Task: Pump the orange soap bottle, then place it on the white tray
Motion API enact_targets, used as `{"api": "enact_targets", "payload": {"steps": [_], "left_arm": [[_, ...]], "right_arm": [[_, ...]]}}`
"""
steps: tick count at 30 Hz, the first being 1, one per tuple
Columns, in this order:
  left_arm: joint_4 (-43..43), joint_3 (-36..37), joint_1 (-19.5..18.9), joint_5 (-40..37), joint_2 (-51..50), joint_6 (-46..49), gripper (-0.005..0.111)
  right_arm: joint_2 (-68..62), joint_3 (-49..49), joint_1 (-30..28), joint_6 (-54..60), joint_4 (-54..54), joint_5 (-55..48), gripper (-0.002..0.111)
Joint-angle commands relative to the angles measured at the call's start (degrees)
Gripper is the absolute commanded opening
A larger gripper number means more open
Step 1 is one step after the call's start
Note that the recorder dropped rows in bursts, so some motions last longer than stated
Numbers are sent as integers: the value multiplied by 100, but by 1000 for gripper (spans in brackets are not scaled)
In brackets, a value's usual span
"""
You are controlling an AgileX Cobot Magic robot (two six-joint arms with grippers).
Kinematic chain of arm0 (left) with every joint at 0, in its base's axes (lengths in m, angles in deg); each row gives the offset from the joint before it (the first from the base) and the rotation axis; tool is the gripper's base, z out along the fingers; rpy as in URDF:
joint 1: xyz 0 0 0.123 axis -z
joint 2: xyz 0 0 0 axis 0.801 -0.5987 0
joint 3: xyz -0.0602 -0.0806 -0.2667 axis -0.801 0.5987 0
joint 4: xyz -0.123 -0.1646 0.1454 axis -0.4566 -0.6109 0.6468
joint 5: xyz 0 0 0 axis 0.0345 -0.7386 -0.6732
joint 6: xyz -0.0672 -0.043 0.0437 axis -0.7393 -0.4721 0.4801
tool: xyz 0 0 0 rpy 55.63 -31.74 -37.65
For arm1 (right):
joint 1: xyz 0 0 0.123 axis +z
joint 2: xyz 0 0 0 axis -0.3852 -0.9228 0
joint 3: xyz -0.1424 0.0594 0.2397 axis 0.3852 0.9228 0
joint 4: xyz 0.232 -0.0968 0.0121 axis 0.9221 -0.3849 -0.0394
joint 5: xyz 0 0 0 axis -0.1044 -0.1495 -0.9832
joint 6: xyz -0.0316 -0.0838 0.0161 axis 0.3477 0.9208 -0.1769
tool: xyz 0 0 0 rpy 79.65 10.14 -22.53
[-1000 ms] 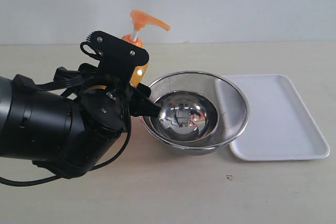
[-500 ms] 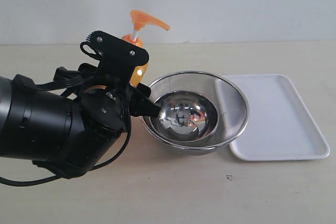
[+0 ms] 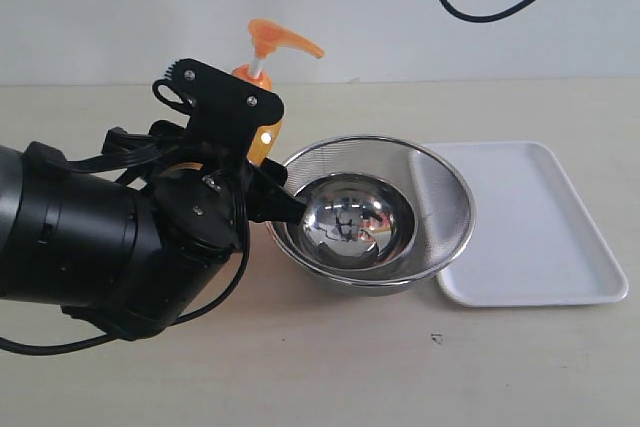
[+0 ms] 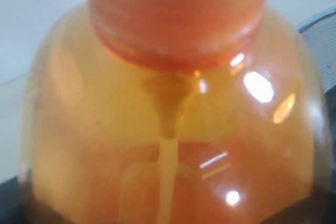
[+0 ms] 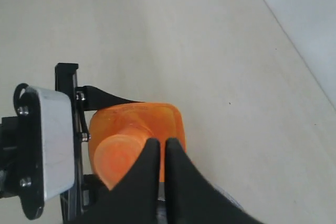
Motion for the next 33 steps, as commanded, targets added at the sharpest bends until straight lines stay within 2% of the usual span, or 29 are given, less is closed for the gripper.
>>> {"api": "enact_targets", "payload": {"steps": [1, 33], "left_arm": [[124, -47, 16, 92, -4, 45, 5], [255, -47, 16, -12, -4, -47, 5]], "right_arm": [[28, -3, 51, -52, 6, -310, 0], [28, -3, 230, -111, -203, -312, 0]]}}
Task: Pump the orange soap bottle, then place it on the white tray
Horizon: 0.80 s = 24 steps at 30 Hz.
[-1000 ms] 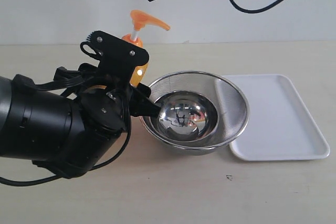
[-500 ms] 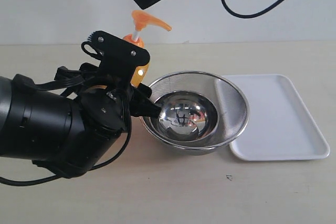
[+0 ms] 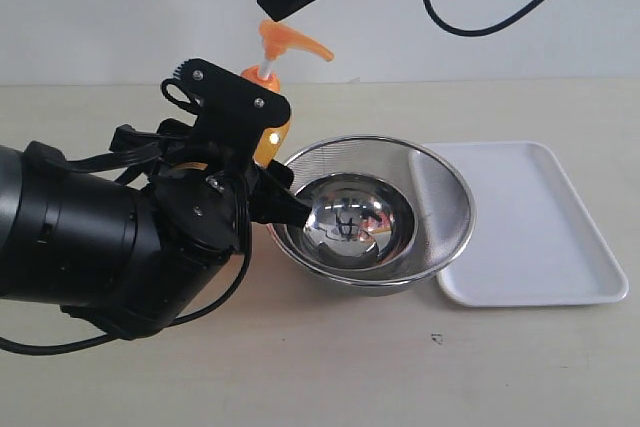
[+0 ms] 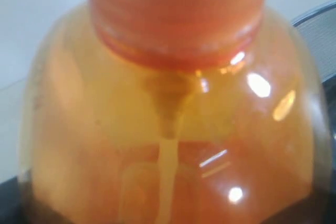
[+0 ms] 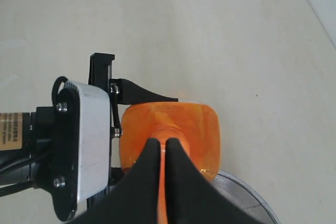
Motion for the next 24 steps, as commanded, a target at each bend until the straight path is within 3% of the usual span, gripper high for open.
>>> {"api": "enact_targets", "payload": {"steps": [1, 24], "left_arm": [[122, -47, 16, 148, -4, -114, 5], [225, -56, 16, 137, -4, -125, 5]], "right_arm": [[28, -3, 8, -24, -11, 4, 0], [19, -3, 8, -93, -317, -6, 0]]}}
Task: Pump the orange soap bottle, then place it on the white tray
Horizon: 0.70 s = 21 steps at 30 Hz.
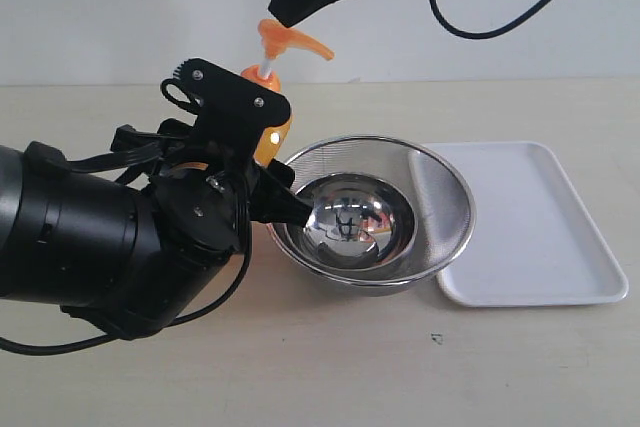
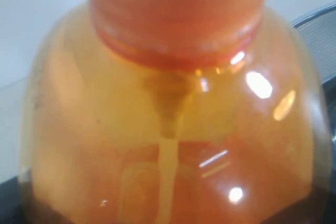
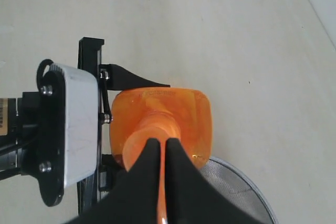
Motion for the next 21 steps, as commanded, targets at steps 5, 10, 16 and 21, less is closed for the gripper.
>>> {"api": "enact_targets", "payload": {"steps": [5, 10, 16, 21], "left_arm": [[180, -56, 16, 137, -4, -45, 5], [180, -56, 16, 137, -4, -45, 5], [180, -56, 16, 137, -4, -45, 5], [180, -56, 16, 126, -4, -45, 5]], "right_arm": [[19, -3, 8, -73, -6, -6, 0], [-99, -3, 8, -131, 16, -22, 0], [-262, -3, 8, -129, 52, -102, 0], [-262, -3, 8, -155, 78, -102, 0]]}}
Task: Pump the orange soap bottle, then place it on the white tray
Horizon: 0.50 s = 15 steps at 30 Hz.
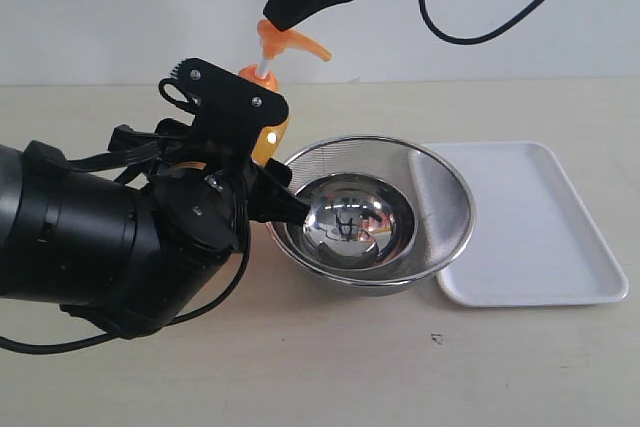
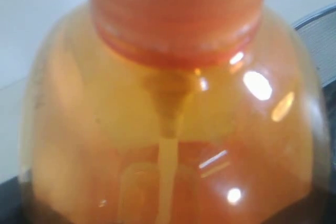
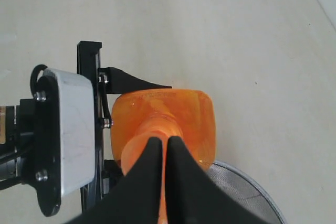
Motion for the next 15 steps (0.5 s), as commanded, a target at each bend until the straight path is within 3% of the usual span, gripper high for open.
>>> {"api": "enact_targets", "payload": {"steps": [1, 15], "left_arm": [[178, -56, 16, 113, -4, -42, 5], [178, -56, 16, 103, -4, -42, 5]], "right_arm": [[-88, 22, 8, -51, -68, -103, 0], [-88, 22, 21, -156, -68, -103, 0]]}}
